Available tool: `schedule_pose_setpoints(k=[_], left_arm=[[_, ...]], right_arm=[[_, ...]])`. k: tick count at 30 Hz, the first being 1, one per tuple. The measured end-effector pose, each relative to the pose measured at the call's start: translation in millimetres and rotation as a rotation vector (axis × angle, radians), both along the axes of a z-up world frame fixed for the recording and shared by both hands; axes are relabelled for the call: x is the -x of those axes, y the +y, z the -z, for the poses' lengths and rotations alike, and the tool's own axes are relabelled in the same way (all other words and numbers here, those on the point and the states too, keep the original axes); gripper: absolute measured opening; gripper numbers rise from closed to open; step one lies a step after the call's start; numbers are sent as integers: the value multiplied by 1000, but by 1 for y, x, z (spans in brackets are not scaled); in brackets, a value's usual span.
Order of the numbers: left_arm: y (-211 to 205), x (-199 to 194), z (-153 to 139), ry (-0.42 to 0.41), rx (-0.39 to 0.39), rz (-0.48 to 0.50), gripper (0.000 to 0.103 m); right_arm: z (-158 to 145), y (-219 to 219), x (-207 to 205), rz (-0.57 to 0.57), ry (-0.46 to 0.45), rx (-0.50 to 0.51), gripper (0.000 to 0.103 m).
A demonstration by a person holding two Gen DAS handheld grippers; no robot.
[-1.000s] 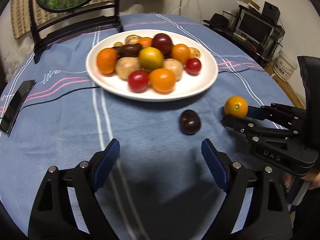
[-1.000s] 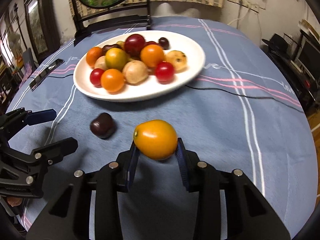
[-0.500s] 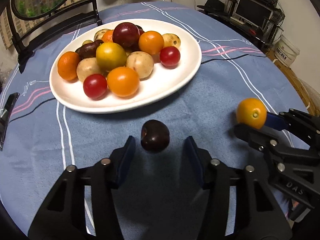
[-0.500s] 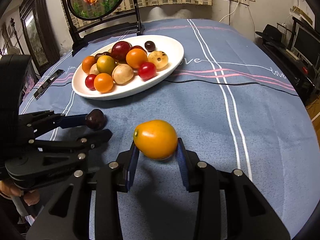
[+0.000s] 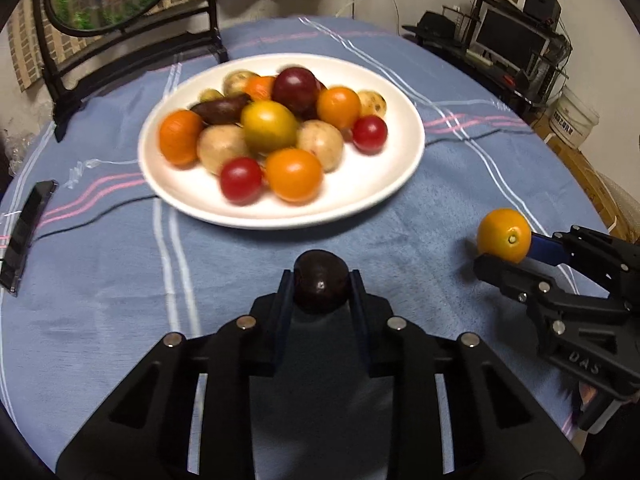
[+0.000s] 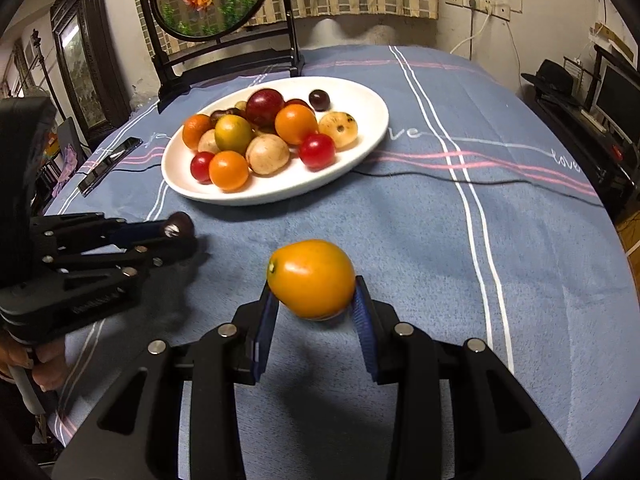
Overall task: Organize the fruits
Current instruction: 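Carry plum and yellow-orange fruit onto the white plate and open both tools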
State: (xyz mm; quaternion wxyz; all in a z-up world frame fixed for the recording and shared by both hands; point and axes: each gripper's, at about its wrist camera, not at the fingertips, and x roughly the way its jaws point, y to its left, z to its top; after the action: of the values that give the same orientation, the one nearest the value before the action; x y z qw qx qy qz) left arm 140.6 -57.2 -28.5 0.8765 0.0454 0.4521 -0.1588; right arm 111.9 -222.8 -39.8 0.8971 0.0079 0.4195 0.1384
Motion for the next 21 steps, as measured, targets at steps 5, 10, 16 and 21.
schedule_pose_setpoints(k=[5,10,16,21], left_arm=[[18,6,-26,-59,20,-19,28],[30,-2,-49,-109,29,-30,28],[37,-31,-64,-126,29,-69,28],[37,-59,-61,-109,39,-100,28]], right_arm=[[-15,6,-3,-14,-35,0,37],[-37,15,-13,-34,-87,-1,37],[-56,26,-36,-48,-136,4,37],[-61,34,-69,-42,-144,11,37]])
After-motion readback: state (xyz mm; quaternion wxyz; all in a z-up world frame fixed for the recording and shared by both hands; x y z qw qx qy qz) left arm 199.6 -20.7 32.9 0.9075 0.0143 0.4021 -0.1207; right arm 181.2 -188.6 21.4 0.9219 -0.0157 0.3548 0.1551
